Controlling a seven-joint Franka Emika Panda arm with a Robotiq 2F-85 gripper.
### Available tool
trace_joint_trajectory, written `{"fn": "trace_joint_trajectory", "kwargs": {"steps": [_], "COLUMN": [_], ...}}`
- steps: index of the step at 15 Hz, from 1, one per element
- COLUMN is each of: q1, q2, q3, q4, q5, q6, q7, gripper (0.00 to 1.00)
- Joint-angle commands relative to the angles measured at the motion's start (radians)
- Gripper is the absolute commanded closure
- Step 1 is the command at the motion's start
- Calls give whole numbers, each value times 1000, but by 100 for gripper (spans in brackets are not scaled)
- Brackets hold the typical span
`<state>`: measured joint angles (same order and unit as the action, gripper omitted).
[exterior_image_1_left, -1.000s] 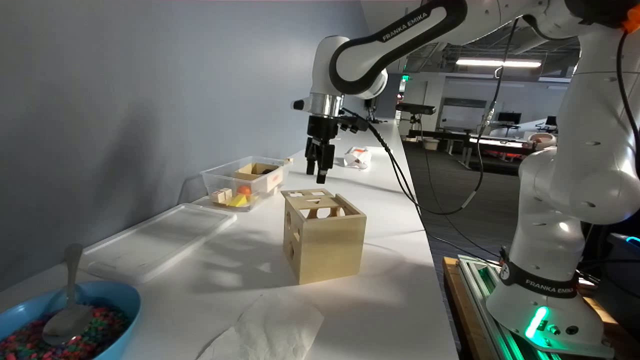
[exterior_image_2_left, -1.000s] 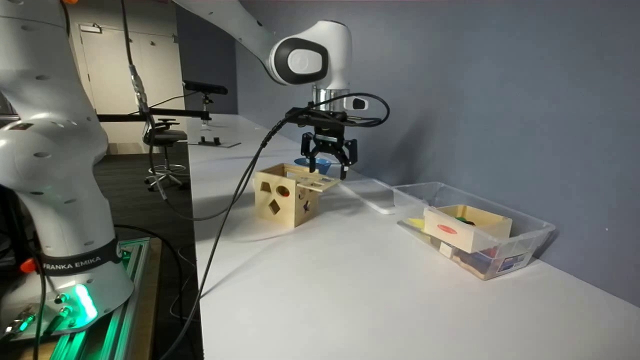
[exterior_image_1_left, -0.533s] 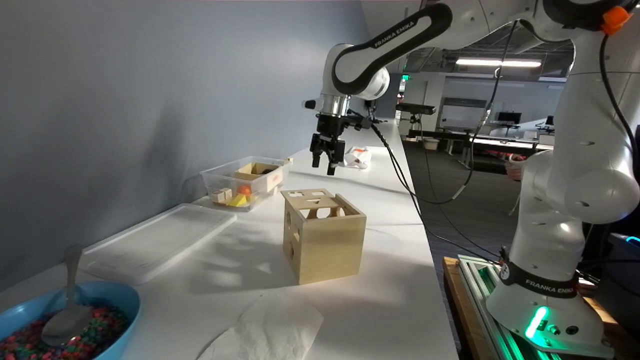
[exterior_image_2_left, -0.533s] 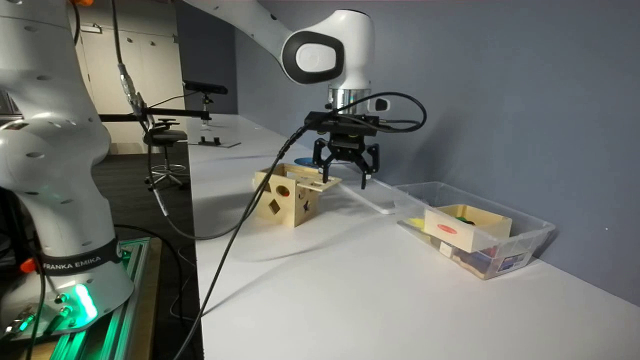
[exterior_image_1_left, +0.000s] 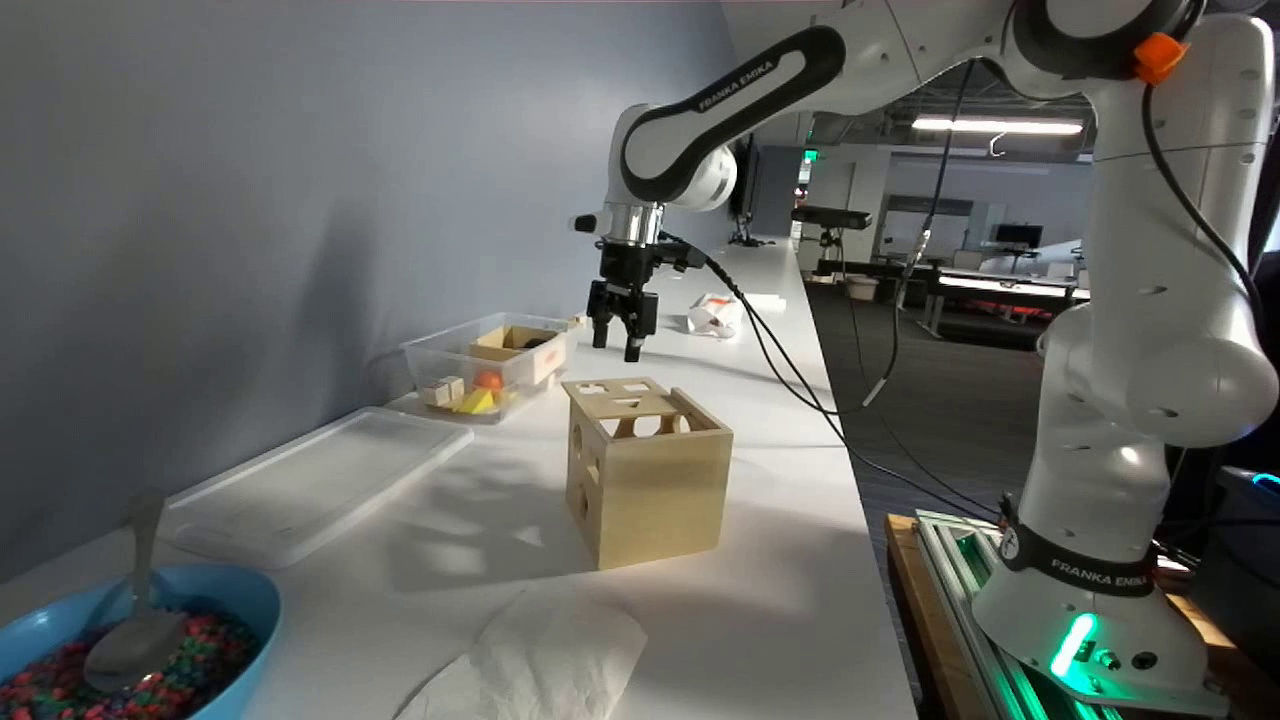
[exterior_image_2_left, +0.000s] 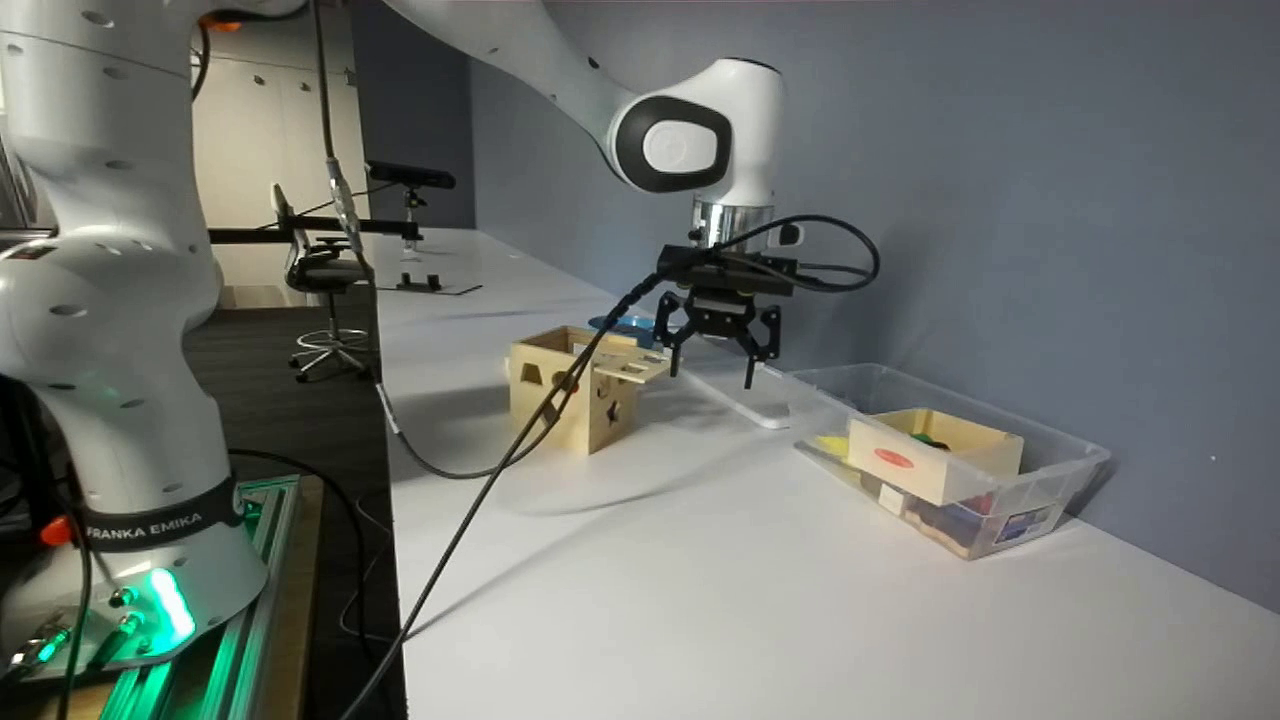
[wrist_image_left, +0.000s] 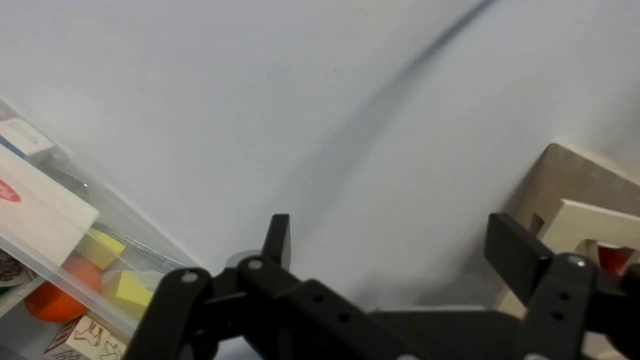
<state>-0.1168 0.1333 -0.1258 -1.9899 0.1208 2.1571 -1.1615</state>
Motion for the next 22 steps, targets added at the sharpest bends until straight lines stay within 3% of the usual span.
{"fn": "trace_joint_trajectory", "kwargs": {"steps": [1, 10, 22], "q1": [-13, 1, 47], "q2": [78, 123, 65], "q3": [43, 83, 163], "q4": [97, 135, 67], "q5": [41, 34, 9], "q6": [-70, -131, -149], "q7": [-35, 194, 227], "gripper": [0, 0, 0]}}
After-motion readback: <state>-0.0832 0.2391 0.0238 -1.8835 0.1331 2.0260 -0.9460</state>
